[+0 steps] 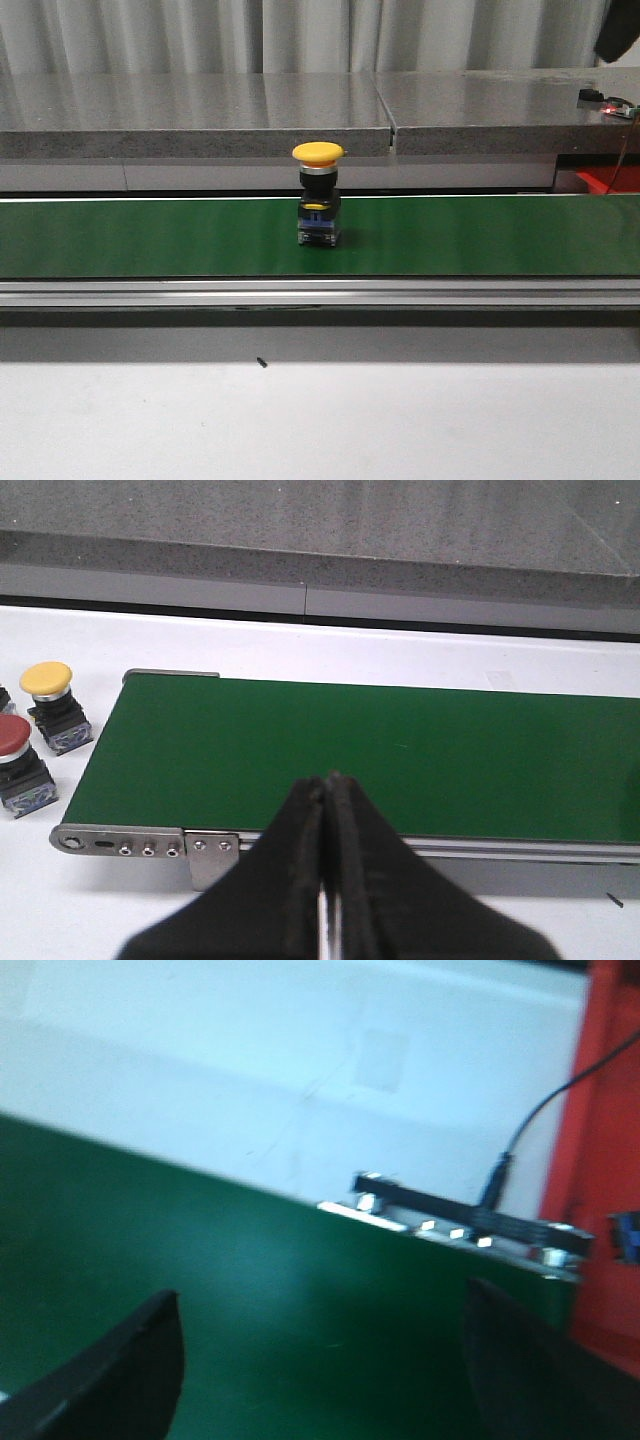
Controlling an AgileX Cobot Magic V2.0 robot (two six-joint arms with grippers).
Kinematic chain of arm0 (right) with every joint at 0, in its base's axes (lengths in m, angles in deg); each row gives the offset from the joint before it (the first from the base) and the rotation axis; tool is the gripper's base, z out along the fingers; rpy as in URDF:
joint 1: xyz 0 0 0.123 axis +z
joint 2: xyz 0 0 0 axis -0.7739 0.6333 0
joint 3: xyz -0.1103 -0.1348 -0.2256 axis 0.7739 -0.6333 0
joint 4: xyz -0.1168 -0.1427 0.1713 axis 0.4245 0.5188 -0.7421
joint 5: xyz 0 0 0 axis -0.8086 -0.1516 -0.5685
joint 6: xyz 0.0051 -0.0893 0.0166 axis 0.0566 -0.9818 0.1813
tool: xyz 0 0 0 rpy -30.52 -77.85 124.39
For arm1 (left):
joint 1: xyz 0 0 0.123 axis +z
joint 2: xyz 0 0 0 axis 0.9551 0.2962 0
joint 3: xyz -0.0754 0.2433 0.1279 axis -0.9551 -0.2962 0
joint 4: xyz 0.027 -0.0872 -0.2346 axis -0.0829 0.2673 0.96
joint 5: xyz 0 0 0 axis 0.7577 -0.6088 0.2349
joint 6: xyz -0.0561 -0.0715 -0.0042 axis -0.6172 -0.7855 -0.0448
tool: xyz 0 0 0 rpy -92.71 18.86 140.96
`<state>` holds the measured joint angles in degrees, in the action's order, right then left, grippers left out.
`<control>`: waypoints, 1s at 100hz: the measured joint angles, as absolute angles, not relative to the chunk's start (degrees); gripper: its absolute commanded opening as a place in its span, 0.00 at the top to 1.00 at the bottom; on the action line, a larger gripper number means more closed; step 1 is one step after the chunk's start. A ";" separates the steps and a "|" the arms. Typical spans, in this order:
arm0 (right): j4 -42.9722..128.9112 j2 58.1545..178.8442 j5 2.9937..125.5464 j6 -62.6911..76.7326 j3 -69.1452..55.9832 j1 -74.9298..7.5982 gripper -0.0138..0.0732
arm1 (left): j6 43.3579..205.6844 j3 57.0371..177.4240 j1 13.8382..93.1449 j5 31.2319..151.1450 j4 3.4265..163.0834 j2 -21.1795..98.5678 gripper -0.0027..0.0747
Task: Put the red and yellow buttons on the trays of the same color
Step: 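Lower the right gripper onto the yellow button on the belt and grasp it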
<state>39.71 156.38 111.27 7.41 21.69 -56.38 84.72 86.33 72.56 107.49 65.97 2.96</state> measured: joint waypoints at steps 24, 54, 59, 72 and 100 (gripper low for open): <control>39.57 152.90 108.93 6.81 12.06 -45.05 0.18 | 84.72 86.33 72.56 107.49 65.97 2.96 0.99; 39.75 152.90 103.27 6.69 10.17 -33.88 0.18 | 84.72 86.33 72.56 107.49 65.97 2.96 0.99; 39.75 152.90 102.26 6.69 10.17 -32.94 0.18 | 84.72 86.33 72.56 107.49 65.97 2.96 0.99; 39.75 153.40 100.59 6.69 10.17 -31.57 0.18 | 84.72 86.33 72.56 107.49 65.97 2.96 0.99; 39.64 158.15 99.63 6.67 11.34 -31.11 0.18 | 84.72 86.33 72.56 107.49 65.97 2.96 0.99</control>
